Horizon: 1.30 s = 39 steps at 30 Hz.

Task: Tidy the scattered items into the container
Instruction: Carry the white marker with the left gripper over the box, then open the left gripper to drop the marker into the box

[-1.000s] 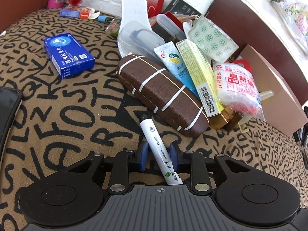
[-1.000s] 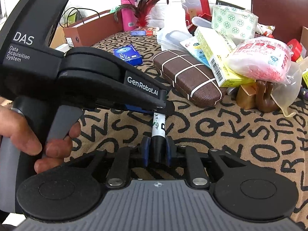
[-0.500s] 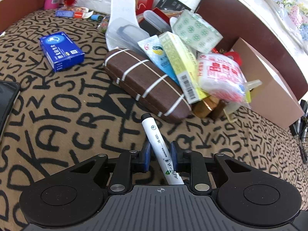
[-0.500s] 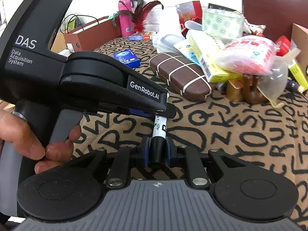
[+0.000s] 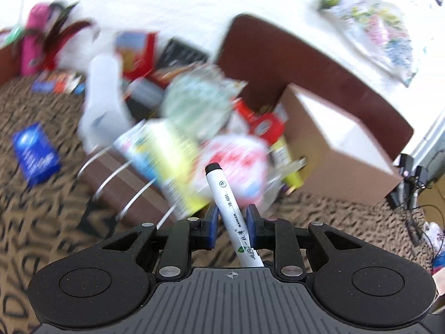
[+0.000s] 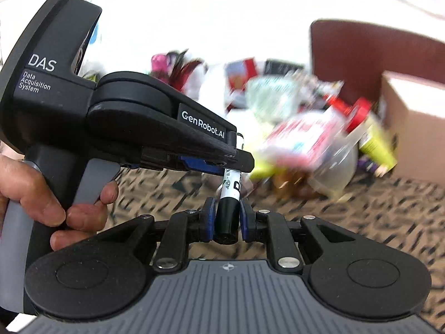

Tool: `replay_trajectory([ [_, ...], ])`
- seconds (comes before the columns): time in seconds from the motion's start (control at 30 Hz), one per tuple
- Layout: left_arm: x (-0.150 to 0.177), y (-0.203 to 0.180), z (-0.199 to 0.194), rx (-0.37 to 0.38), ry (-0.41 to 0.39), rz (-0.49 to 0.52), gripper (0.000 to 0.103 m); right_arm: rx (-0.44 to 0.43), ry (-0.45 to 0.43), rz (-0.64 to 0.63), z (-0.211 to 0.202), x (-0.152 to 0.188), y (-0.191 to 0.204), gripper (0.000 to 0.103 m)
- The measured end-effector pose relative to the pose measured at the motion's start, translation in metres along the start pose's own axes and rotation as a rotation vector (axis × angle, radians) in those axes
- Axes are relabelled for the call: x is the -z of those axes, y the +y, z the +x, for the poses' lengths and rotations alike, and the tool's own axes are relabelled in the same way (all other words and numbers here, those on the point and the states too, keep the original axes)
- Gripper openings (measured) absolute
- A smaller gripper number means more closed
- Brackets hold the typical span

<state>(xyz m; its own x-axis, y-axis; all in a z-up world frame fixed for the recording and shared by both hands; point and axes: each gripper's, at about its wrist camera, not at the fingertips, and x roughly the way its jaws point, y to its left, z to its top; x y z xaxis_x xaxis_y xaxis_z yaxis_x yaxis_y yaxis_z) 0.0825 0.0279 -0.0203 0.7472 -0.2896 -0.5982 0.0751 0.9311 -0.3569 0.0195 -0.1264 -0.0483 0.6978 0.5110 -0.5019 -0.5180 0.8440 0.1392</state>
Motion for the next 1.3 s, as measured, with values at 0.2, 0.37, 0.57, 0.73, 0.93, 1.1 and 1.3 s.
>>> replay_trajectory([
  [0.2,-0.048,-0.063,0.02,0.078,-0.045,0.086,0.018,0.105,-0.11,-0.01,-0.022,-0.033,-0.039,0.02],
  [0.37,-0.091,-0.117,0.046,0.115,-0.069,0.146,0.018,0.166,-0.169,0.036,-0.033,-0.068,-0.083,0.02],
  [0.57,-0.13,-0.167,0.093,0.156,-0.055,0.171,0.018,0.249,-0.192,0.055,-0.036,-0.112,-0.138,0.021],
  [0.73,-0.15,-0.182,0.162,0.169,0.058,0.137,0.018,0.282,-0.127,0.111,-0.013,-0.136,-0.187,0.022],
  [0.93,-0.164,-0.192,0.236,0.136,0.129,0.158,0.018,0.252,-0.022,0.239,0.035,-0.153,-0.256,0.022],
  [1.1,-0.172,-0.192,0.288,0.099,0.206,0.166,0.018,0.242,0.081,0.277,0.076,-0.16,-0.294,0.022],
  [1.3,-0.178,-0.198,0.323,0.022,0.223,0.28,0.021,0.206,0.192,0.33,0.118,-0.164,-0.326,0.022],
])
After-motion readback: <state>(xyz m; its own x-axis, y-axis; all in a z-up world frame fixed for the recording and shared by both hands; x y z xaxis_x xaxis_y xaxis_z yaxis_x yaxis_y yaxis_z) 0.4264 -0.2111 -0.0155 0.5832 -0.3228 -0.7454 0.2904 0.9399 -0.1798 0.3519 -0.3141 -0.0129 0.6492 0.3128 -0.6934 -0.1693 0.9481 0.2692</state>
